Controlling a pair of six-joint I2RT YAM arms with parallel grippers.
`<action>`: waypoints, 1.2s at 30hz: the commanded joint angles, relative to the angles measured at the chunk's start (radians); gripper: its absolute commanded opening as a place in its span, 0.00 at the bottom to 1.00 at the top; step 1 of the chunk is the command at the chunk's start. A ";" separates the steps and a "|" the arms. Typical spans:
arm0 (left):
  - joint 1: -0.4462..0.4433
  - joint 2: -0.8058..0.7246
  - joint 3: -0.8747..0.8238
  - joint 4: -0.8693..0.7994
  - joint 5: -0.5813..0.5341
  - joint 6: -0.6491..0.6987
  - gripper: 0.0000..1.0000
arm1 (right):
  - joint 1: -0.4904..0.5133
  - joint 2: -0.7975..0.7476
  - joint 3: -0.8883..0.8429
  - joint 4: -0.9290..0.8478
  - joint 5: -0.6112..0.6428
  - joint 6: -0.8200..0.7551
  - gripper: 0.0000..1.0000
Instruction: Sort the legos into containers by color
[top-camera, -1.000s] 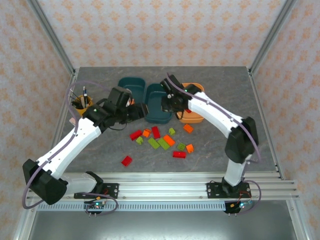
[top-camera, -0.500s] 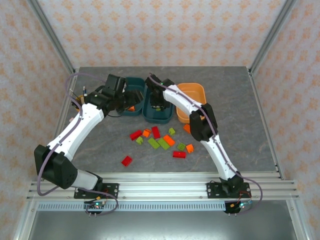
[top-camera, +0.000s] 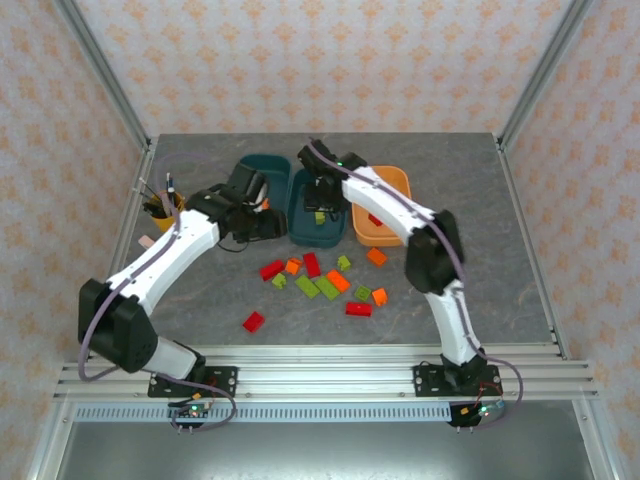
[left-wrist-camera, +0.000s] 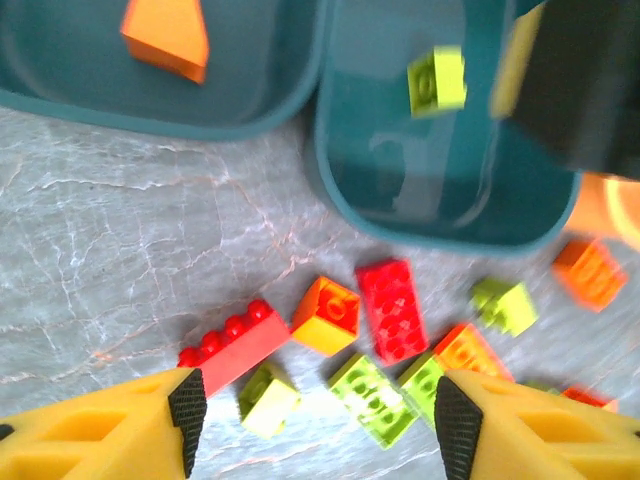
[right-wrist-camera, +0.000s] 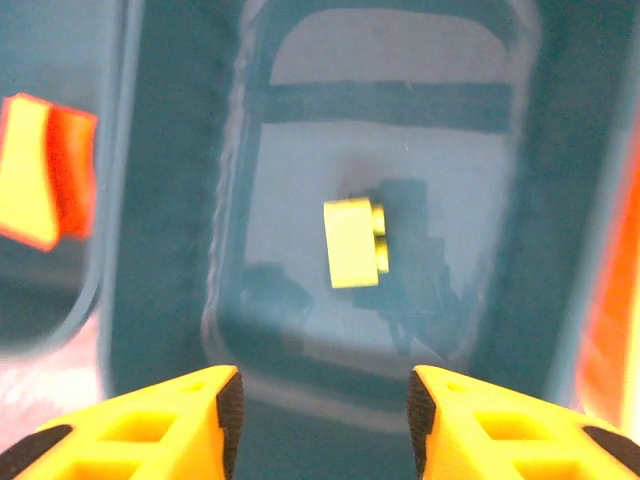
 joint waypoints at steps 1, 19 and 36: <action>-0.085 0.079 0.039 -0.067 -0.073 0.251 0.63 | 0.004 -0.298 -0.322 0.256 -0.032 0.022 0.48; -0.142 0.327 0.019 0.044 -0.054 0.360 0.52 | 0.005 -0.981 -1.069 0.383 -0.083 0.160 0.55; -0.157 0.390 -0.016 0.076 -0.053 0.351 0.49 | 0.006 -0.981 -1.048 0.406 -0.079 0.184 0.68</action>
